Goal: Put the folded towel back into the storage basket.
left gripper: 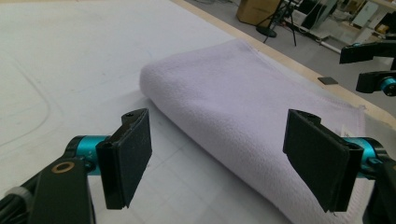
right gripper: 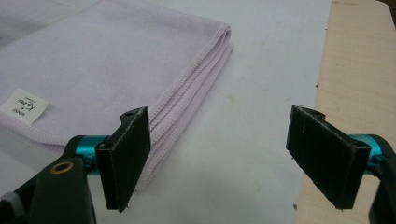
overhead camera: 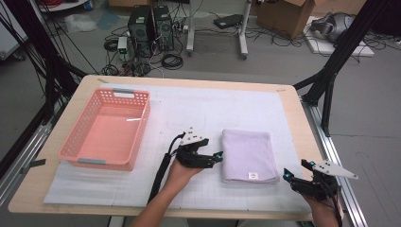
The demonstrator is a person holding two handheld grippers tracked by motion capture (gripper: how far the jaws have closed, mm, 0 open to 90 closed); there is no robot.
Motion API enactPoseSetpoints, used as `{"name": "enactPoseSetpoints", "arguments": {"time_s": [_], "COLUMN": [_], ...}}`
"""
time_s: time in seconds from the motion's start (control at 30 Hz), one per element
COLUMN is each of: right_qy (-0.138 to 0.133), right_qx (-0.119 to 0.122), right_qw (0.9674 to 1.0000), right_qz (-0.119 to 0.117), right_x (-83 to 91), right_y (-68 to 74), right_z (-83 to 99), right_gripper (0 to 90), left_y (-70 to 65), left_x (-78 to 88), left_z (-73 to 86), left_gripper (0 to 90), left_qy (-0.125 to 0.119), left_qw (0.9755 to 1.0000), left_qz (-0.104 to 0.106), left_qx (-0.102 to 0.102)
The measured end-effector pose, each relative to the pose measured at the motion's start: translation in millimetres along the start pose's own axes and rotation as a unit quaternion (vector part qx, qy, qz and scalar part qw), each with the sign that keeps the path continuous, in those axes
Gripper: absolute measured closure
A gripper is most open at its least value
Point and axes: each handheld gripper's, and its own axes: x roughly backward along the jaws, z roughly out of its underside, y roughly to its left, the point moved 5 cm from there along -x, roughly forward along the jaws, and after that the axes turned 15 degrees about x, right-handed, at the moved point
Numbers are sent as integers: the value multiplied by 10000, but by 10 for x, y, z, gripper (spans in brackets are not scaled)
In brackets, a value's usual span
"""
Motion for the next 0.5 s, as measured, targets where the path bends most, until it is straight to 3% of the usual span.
{"name": "enactPoseSetpoints", "arguments": {"time_s": [0.23,0.5], "right_qy": [-21,-19], "right_qx": [12,-16], "right_qw": [10000,10000], "right_qz": [-51,-48], "right_x": [-15,-9], "right_y": [14,-6], "right_z": [-8,3], "right_gripper": [209,209], "left_y": [-17,-26], "left_x": [-364,-527], "left_z": [49,128], "left_gripper": [240,239], "left_qy": [414,729], "left_qw": [9985,9956], "left_qz": [-187,-261], "left_qx": [300,530]}}
